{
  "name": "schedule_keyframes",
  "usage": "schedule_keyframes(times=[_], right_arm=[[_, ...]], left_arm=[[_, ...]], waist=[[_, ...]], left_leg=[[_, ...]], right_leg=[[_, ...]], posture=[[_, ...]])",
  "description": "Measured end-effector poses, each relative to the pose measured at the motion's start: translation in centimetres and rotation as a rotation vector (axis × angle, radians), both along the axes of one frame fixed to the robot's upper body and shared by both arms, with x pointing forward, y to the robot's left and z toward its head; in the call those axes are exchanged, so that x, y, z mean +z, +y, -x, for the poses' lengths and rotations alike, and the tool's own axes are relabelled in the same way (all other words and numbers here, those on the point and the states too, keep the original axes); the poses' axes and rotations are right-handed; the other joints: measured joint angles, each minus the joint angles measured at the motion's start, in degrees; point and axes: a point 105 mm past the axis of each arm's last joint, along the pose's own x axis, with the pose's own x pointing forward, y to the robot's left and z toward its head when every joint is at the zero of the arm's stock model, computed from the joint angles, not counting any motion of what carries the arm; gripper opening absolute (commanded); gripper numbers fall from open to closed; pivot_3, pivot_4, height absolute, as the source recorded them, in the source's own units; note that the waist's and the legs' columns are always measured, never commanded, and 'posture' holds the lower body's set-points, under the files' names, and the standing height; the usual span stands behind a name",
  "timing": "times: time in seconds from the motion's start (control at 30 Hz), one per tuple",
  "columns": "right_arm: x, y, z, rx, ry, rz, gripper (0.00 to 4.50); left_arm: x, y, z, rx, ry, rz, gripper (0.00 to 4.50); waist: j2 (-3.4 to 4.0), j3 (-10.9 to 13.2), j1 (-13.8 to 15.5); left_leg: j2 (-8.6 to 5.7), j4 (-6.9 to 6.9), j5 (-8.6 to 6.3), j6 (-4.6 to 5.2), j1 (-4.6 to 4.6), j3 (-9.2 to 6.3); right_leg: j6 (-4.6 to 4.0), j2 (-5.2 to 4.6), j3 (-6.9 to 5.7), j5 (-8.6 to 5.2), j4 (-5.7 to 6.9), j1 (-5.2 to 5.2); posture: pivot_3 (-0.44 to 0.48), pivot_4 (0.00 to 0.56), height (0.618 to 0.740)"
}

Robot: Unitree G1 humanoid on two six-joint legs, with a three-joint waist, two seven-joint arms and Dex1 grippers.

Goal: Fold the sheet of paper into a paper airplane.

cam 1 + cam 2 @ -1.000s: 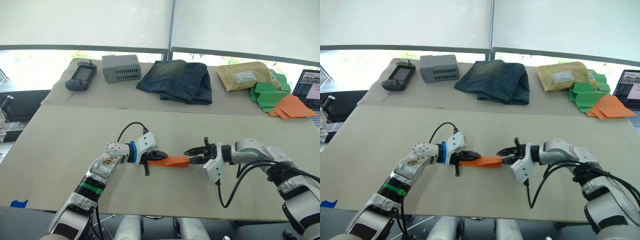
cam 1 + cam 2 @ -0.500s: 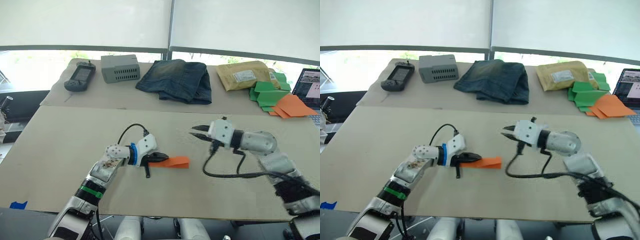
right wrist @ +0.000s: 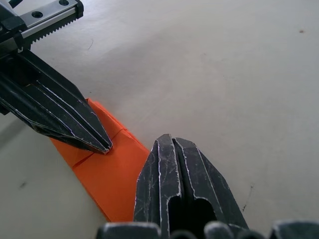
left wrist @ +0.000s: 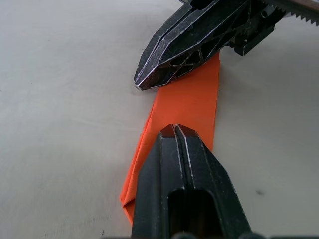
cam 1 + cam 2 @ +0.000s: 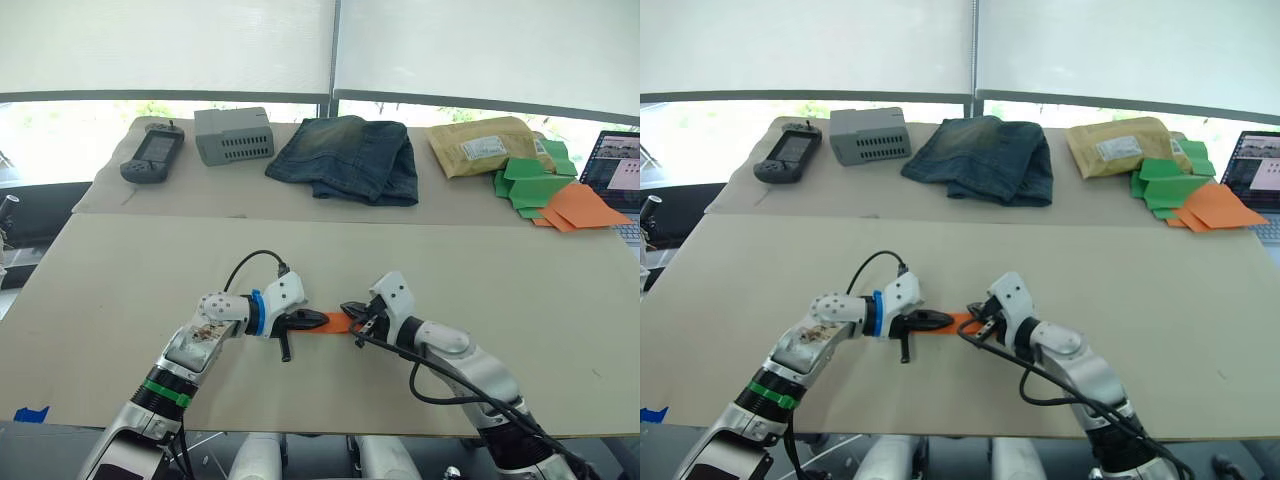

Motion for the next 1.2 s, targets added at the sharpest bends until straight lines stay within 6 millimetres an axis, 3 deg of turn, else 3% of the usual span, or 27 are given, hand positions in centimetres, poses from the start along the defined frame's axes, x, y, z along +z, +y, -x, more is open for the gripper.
schedule_keyframes(times=[0.33, 0.53, 0.83, 1.2], right_arm=[[0.1, 1.0, -0.1, 0.010, -0.043, 0.022, 0.03], [1.5, 2.4, -0.2, 0.050, -0.084, -0.013, 0.03], [0.1, 3.1, 0.6, 0.044, -0.036, -0.012, 0.03], [-0.6, 3.1, 0.4, -0.016, -0.022, 0.016, 0.03]], left_arm=[[0.0, 0.3, -0.5, 0.014, 0.096, 0.049, 0.00], [-0.1, 1.0, -0.2, 0.023, 0.099, 0.032, 0.00], [0.2, 2.4, -0.5, 0.048, 0.093, 0.005, 0.00], [0.1, 2.4, -0.6, 0.058, 0.117, 0.010, 0.00]], waist=[[0.07, -0.1, -0.3], [0.06, -0.1, -1.4], [0.05, -0.1, -1.6], [0.08, -0.3, -1.7]], left_leg=[[-0.02, 0.00, 0.00, 0.00, 0.04, 0.00], [0.03, -0.01, 0.00, 0.00, 0.04, -0.04], [0.11, -0.03, 0.00, 0.00, 0.14, -0.02], [0.12, -0.04, 0.00, 0.00, 0.17, -0.03]], right_leg=[[-0.01, 0.01, 0.00, 0.03, 0.01, 0.02], [-0.04, 0.06, 0.00, 0.01, 0.02, -0.01], [-0.07, 0.12, 0.00, 0.01, 0.07, -0.02], [-0.09, 0.12, 0.00, 0.00, 0.07, 0.01]], posture=[[0.000, 0.150, 0.728], [0.000, 0.150, 0.728], [0.000, 0.150, 0.728], [0.000, 0.150, 0.728]])
